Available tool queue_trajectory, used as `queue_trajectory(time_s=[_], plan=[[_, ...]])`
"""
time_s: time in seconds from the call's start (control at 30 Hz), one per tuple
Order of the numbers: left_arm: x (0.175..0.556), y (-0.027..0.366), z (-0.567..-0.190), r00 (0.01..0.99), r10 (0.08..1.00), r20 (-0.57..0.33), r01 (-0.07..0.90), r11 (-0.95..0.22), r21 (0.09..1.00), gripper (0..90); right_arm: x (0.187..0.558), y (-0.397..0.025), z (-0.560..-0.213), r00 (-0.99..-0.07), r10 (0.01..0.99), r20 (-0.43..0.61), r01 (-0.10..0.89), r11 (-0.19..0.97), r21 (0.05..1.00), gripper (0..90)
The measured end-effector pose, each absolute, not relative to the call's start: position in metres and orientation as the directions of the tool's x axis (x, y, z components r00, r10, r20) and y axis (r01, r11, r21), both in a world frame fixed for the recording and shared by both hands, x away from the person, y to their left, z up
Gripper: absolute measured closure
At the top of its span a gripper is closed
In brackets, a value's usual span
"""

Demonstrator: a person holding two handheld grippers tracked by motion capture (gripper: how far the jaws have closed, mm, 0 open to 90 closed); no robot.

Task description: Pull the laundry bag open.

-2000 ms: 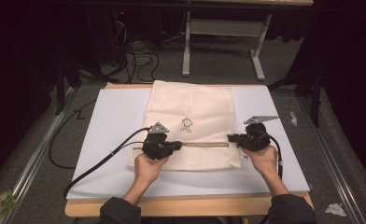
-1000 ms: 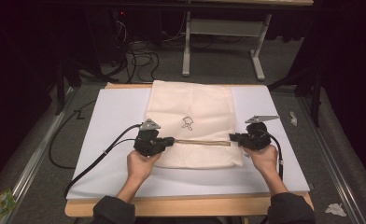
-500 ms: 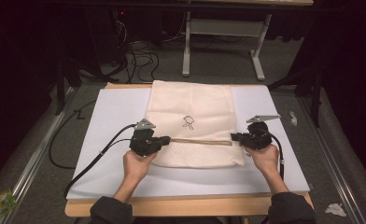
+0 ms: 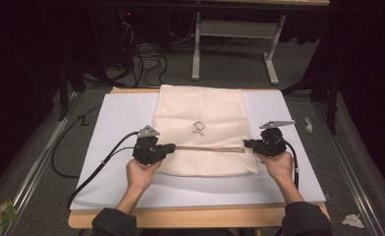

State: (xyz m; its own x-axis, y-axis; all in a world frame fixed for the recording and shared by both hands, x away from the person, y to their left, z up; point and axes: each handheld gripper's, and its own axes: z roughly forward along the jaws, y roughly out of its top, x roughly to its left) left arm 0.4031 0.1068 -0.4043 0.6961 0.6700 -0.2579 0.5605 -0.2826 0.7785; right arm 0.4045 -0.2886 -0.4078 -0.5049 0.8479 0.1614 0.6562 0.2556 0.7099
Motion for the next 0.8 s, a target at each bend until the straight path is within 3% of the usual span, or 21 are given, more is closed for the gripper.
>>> queue_trajectory(time_s=[0.8], plan=[[0.404, 0.127, -0.409, 0.66, 0.701, -0.27, 0.583, -0.252, 0.773, 87.5, 0.409, -0.292, -0.408, -0.478, 0.866, 0.146, 0.665, 0.248, 0.705, 88.9]])
